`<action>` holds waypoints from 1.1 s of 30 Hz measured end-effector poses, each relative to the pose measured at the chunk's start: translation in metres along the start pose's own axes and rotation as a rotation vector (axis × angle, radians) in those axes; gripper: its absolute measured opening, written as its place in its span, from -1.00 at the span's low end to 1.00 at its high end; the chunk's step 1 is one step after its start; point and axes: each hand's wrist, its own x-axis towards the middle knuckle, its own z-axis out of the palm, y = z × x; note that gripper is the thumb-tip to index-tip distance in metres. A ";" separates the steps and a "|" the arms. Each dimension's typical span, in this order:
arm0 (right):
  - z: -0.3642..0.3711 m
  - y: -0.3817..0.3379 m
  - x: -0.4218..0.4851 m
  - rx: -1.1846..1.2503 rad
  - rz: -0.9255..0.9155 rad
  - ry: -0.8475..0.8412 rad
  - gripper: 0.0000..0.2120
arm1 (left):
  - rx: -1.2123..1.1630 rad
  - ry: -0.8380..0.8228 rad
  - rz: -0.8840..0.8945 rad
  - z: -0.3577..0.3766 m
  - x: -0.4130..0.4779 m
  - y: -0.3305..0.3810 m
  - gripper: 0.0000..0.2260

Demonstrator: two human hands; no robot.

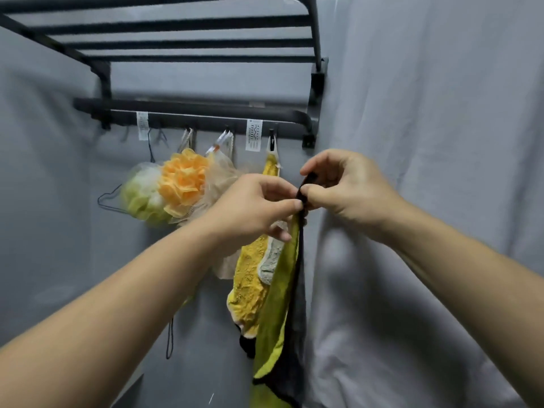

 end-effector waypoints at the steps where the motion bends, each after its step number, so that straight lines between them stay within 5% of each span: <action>1: 0.002 0.001 0.005 -0.001 0.007 0.007 -0.76 | -0.079 0.015 -0.024 -0.003 0.004 -0.002 -0.96; 7: 0.030 0.010 0.034 0.153 0.129 0.132 -0.75 | -0.372 0.025 -0.109 -0.029 0.028 -0.016 -0.91; 14: 0.069 0.028 0.067 0.421 0.326 0.321 -0.88 | -0.248 0.206 -0.105 -0.040 0.061 -0.022 -0.88; 24: 0.078 0.034 0.121 0.418 0.361 0.460 -0.93 | -0.158 0.224 -0.085 -0.063 0.118 -0.017 -0.93; 33: 0.078 0.045 0.151 0.494 0.357 0.589 -0.82 | -0.327 0.347 -0.143 -0.048 0.151 -0.016 -0.83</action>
